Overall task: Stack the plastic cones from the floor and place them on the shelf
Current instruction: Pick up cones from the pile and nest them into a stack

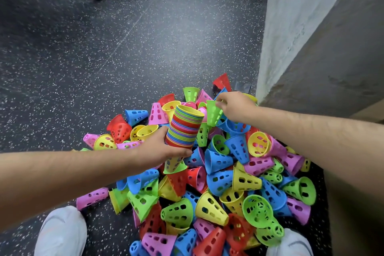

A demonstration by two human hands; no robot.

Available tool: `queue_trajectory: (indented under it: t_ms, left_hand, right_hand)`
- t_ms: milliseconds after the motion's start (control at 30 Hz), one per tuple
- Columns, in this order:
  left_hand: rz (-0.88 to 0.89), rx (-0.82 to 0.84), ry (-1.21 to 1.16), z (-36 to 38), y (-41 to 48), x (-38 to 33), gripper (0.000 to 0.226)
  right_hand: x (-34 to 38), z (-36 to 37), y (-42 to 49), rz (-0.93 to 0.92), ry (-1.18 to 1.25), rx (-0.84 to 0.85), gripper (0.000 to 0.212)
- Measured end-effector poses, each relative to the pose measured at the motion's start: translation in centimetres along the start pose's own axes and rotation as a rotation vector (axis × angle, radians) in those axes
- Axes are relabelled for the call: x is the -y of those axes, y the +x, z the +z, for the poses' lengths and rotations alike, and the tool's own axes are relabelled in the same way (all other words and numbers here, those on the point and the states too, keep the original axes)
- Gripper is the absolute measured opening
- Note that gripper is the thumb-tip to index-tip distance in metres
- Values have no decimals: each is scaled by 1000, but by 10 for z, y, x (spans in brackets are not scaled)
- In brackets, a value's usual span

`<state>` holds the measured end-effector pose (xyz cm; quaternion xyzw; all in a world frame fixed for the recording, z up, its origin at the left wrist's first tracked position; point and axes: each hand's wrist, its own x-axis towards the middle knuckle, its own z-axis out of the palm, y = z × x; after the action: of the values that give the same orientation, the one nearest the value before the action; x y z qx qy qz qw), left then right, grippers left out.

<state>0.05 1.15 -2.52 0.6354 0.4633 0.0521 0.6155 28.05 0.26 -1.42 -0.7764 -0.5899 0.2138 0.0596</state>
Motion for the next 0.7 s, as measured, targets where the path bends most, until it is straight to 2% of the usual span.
queue_trajectory:
  t_ms: [167, 333, 567, 700]
  left_hand:
    - [-13, 11, 2, 5, 2, 0, 62]
    - [-1, 57, 37, 11, 6, -1, 65]
    - [27, 89, 32, 24, 6, -6, 72]
    - [33, 89, 22, 30, 5, -7, 77]
  right_hand:
    - [6, -13, -11, -175, 161, -216, 20]
    - [11, -28, -28, -272, 301, -402, 18]
    - [11, -16, -54, -437, 280, -349, 16]
    - [7, -5, -69, -452, 280, -266, 18]
